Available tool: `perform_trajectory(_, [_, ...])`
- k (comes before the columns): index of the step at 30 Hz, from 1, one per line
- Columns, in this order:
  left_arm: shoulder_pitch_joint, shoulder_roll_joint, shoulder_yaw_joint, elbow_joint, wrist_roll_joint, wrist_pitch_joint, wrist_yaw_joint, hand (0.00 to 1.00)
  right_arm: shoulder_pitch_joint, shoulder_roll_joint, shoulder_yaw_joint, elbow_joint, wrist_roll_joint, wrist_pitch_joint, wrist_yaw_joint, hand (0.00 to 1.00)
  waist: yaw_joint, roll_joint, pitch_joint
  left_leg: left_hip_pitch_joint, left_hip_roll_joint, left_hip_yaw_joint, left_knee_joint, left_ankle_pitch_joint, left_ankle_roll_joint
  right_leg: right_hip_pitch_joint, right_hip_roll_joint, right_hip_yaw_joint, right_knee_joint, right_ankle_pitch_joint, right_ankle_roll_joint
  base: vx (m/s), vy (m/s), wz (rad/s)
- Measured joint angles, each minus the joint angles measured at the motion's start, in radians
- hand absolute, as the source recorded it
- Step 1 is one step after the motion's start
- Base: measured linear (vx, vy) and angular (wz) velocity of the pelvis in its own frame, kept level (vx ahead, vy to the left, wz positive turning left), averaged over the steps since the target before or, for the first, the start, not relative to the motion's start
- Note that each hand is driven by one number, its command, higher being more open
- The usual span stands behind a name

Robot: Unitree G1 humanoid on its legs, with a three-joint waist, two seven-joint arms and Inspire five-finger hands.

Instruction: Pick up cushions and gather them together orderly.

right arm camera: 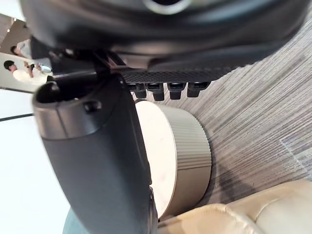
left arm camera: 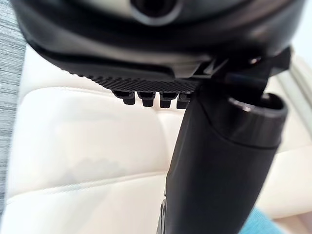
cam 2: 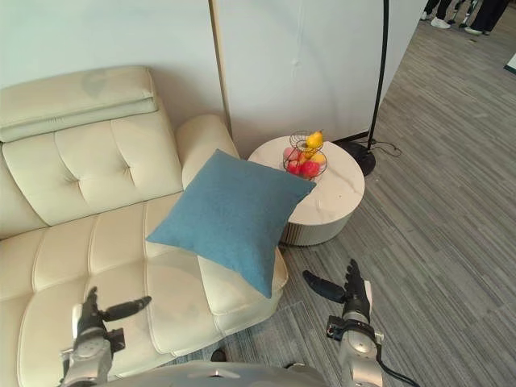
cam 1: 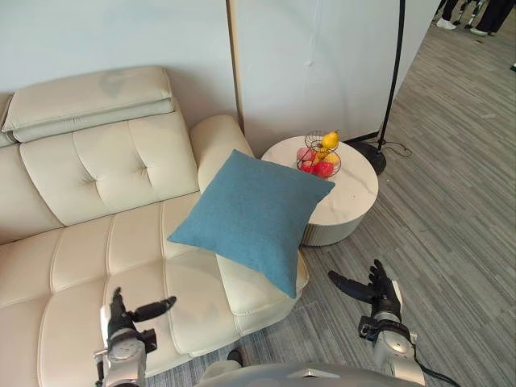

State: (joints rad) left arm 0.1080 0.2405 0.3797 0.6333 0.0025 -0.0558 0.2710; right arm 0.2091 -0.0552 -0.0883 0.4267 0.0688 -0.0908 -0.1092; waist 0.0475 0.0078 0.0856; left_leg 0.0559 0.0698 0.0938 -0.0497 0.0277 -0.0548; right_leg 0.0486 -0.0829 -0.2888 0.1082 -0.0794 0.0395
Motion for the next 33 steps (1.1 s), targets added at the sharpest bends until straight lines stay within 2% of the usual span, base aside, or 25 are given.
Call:
perform_trajectory(6, [-0.031,-0.001,-0.002,-0.112,-0.021,0.0,0.052,1.0,-0.002,0.0,0.084,-0.002,-0.01,-0.001,0.018,1.0,0.002,0.0,0.0,-0.023,0.0,0.004,-0.002,0.0,0.002,-0.017,0.005,0.021,-0.029,0.021,0.0,-0.02,0.022,-0.04])
perform_trajectory(12, [-0.119,-0.007,-0.038,-0.182,-0.033,0.001,0.129,1.0,-0.023,0.004,0.16,-0.004,-0.008,-0.001,0.016,1.0,0.003,-0.008,0.017,-0.097,0.002,0.002,0.025,0.003,0.004,-0.073,0.009,0.029,-0.04,0.04,-0.007,-0.01,0.006,0.0])
perform_trajectory(14, [-0.153,-0.017,-0.095,-0.231,-0.032,0.001,0.141,1.0,-0.043,0.006,0.177,-0.016,-0.008,-0.001,0.011,1.0,0.004,-0.012,0.041,-0.124,0.002,-0.003,0.041,0.002,0.005,-0.085,0.012,0.04,-0.051,0.05,-0.009,-0.03,0.023,0.07])
perform_trajectory(22, [-0.313,-0.04,-0.3,-0.236,-0.031,0.001,0.146,1.0,-0.168,0.005,0.229,-0.041,-0.007,-0.001,-0.032,1.0,0.003,-0.015,0.11,-0.244,0.006,-0.007,0.095,0.002,0.007,-0.183,0.013,0.047,-0.041,0.073,-0.016,-0.05,0.019,0.0])
perform_trajectory(24, [-0.393,-0.04,-0.361,-0.217,-0.03,0.001,0.146,1.0,-0.237,0.006,0.246,-0.041,-0.006,0.0,-0.052,1.0,0.004,-0.015,0.143,-0.29,0.008,-0.009,0.12,0.003,0.008,-0.228,0.012,0.048,-0.02,0.073,-0.017,-0.06,0.004,-0.01])
perform_trajectory(29, [-0.543,-0.033,-0.408,-0.131,-0.03,0.002,0.175,1.0,-0.371,0.007,0.285,-0.041,0.013,0.0,-0.095,1.0,0.013,-0.005,0.201,-0.354,0.013,-0.01,0.162,0.004,0.009,-0.295,0.01,0.062,0.024,0.073,-0.017,-0.06,0.002,-0.03])
perform_trajectory(30, [-0.572,-0.023,-0.417,-0.114,-0.03,0.004,0.179,0.0,-0.401,0.007,0.291,-0.04,0.015,0.0,-0.106,0.0,0.02,0.0,0.216,-0.365,0.015,-0.008,0.171,0.004,0.009,-0.312,0.009,0.068,0.039,0.073,-0.018,-0.07,-0.001,-0.06])
perform_trajectory(33, [-0.638,0.009,-0.462,-0.071,-0.029,0.014,0.179,0.0,-0.454,0.008,0.31,-0.038,0.037,0.002,-0.129,0.0,0.037,0.003,0.237,-0.397,0.021,-0.006,0.192,0.006,0.01,-0.349,0.009,0.074,0.066,0.071,-0.02,-0.08,-0.013,-0.05])
